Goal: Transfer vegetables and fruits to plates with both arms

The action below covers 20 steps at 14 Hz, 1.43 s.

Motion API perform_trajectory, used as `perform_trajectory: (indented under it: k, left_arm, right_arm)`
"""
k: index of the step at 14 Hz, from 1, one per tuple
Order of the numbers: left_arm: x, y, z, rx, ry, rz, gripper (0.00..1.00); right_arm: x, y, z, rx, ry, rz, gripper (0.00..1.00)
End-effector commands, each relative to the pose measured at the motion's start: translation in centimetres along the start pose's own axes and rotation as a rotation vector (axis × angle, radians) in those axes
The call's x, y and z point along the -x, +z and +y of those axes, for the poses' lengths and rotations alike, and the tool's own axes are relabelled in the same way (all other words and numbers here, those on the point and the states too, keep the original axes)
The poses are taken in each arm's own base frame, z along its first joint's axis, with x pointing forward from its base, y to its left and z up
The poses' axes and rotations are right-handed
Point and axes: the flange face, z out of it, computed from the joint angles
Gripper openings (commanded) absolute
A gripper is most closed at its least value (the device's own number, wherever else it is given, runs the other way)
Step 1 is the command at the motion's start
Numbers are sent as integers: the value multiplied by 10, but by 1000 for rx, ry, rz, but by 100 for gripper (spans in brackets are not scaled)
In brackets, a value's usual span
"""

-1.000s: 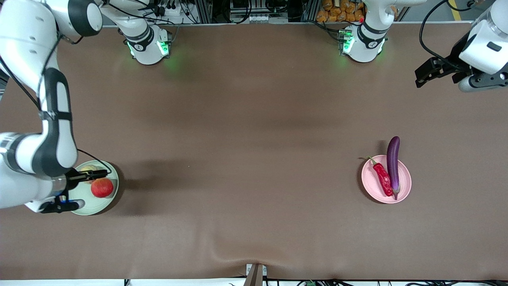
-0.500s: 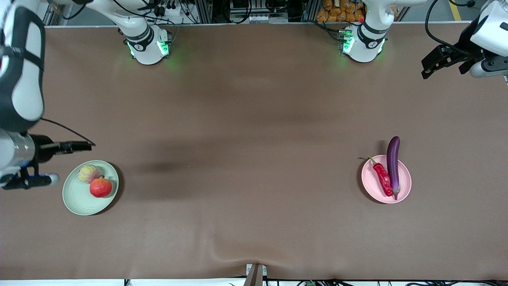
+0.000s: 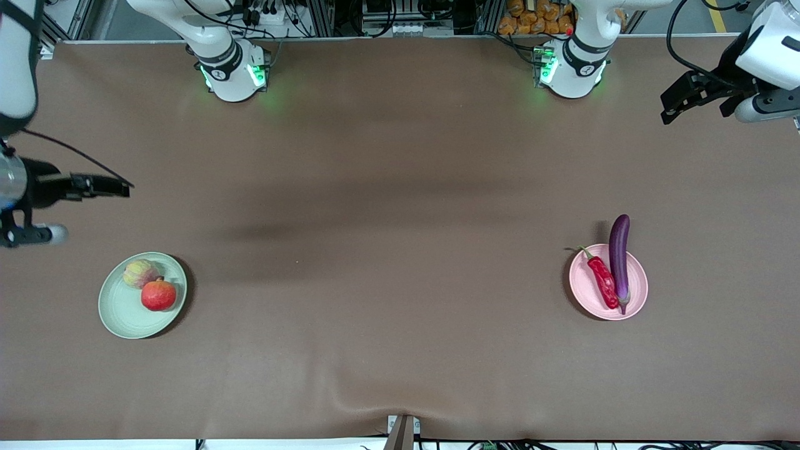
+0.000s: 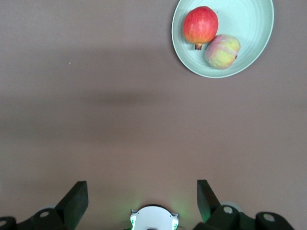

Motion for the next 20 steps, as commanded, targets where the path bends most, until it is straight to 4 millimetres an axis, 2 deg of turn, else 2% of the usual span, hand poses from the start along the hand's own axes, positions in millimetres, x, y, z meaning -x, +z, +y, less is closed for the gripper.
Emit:
perform_trajectory:
  k: [1,2,4,5,6,7,9,10,11,12,14,17,18,20]
  left_arm:
    - [2,-1,-3,18,4,-7,100]
    - [2,-1,0,17,2,-8,100]
    - [2,-1,5,18,10,-2,100]
    - [-3,-1,8,18,11,0,100]
    - [-5,0,8,18,6,-2,100]
    - [-6,2,7,17,4,-5,100]
    - [-5,-1,1,20,-8,0,100]
    - [-5,-3,-1,22,-13,5,100]
    - [-5,-4,-5,23,-19,7,100]
    - [-5,-4,-5,23,-19,7,100]
    - [-5,-5,-5,25,1,12,100]
    - [1,-9,-2,39,10,16,100]
    - [2,-10,-3,40,13,16,100]
    - [0,-11,-12,44,-1,15,100]
  right_arm:
    - [54,-22,8,12,31,54,100]
    - [65,-24,19,6,50,68,100]
    - [71,-34,31,16,45,83,100]
    - [75,-53,32,64,51,118,100]
    - [79,-71,32,124,57,133,100]
    - [78,-78,25,151,51,124,100]
    - [82,-82,26,140,44,132,100]
    - [87,-86,22,125,13,144,100]
    - [101,-99,14,110,-8,189,100]
    - [102,-103,13,100,0,225,100]
    - [100,-94,21,37,8,245,100]
    - [104,-86,21,36,5,261,100]
    - [103,-86,30,34,24,262,100]
    - [103,-86,28,43,20,261,100]
